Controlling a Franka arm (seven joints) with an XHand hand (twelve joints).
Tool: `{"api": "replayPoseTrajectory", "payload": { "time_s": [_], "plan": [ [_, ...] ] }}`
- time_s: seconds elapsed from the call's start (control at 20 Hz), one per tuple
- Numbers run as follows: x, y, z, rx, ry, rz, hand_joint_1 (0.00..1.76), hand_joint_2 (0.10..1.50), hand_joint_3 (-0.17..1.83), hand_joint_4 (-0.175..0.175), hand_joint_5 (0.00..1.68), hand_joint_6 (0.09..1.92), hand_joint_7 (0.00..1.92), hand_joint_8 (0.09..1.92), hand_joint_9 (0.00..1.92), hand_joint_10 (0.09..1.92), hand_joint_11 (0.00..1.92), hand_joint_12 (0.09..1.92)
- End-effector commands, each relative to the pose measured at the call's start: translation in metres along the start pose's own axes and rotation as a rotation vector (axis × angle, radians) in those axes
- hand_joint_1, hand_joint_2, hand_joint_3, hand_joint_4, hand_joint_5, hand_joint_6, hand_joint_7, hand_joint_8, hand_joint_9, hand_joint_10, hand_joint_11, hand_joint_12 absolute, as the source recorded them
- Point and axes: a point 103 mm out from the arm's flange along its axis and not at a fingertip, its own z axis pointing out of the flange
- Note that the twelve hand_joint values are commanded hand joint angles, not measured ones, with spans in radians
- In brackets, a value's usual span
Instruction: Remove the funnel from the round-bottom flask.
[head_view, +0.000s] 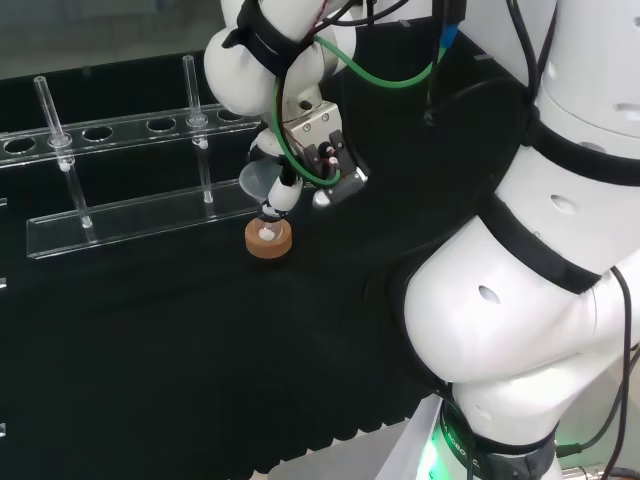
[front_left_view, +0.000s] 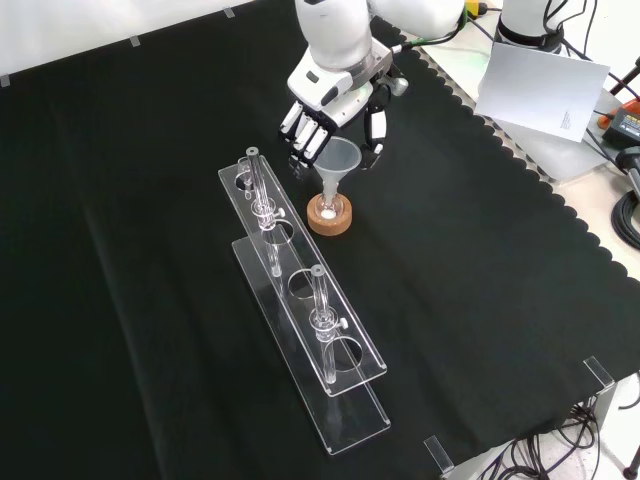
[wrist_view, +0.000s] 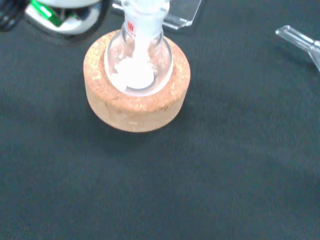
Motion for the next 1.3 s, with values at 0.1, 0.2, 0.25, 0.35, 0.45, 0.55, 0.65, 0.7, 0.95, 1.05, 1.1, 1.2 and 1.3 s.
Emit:
{"api": "replayPoseTrajectory", "payload": {
  "time_s": [0.1, 0.2, 0.25, 0.35, 0.45, 0.55, 0.65, 0.7, 0.95, 1.05, 1.1, 1.2, 1.3],
  "plan": [
    [0.010, 0.000, -0.016, -0.129, -0.075, -0.008, 0.95, 0.62, 0.59, -0.043, 0.63, 0.15, 0.69, 0.68, 1.10, 0.46, 0.51, 1.30],
    [0.009, 0.000, -0.021, -0.133, -0.086, -0.011, 0.96, 0.63, 0.61, -0.038, 0.66, 0.30, 0.77, 0.67, 1.18, 0.41, 0.55, 1.27],
    [0.008, -0.001, -0.024, -0.134, -0.088, -0.011, 0.97, 0.63, 0.62, -0.035, 0.65, 0.39, 0.79, 0.66, 1.21, 0.38, 0.56, 1.27],
    [0.007, -0.002, -0.030, -0.129, -0.091, -0.013, 0.97, 0.63, 0.64, -0.031, 0.63, 0.53, 0.81, 0.66, 1.24, 0.36, 0.58, 1.26],
    [0.006, -0.002, -0.036, -0.103, -0.098, -0.011, 0.97, 0.63, 0.64, -0.027, 0.63, 0.58, 0.82, 0.66, 1.25, 0.35, 0.58, 1.26],
    [0.006, -0.004, -0.042, -0.087, -0.103, -0.013, 0.97, 0.63, 0.65, -0.026, 0.62, 0.62, 0.81, 0.67, 1.24, 0.34, 0.60, 1.25],
    [0.007, -0.005, -0.046, -0.060, -0.113, -0.015, 0.97, 0.63, 0.65, -0.026, 0.62, 0.64, 0.81, 0.67, 1.24, 0.34, 0.62, 1.25],
    [0.007, -0.007, -0.049, -0.050, -0.114, -0.016, 0.96, 0.63, 0.65, -0.026, 0.61, 0.65, 0.81, 0.67, 1.23, 0.34, 0.63, 1.24],
    [0.006, -0.012, -0.055, -0.008, -0.122, -0.012, 0.96, 0.63, 0.66, -0.025, 0.61, 0.67, 0.79, 0.67, 1.22, 0.33, 0.65, 1.23],
    [0.006, -0.015, -0.059, -0.008, -0.122, -0.013, 0.95, 0.63, 0.66, -0.024, 0.60, 0.68, 0.78, 0.67, 1.21, 0.33, 0.65, 1.23],
    [0.006, -0.015, -0.061, -0.009, -0.122, -0.013, 0.95, 0.63, 0.66, -0.024, 0.60, 0.68, 0.78, 0.67, 1.20, 0.33, 0.66, 1.23],
    [0.006, -0.016, -0.063, -0.003, -0.124, -0.017, 0.95, 0.63, 0.66, -0.025, 0.60, 0.68, 0.77, 0.68, 1.20, 0.33, 0.66, 1.22],
    [0.004, -0.018, -0.072, -0.009, -0.123, -0.015, 0.95, 0.63, 0.66, -0.026, 0.60, 0.69, 0.77, 0.68, 1.19, 0.33, 0.66, 1.22]
  ]
}}
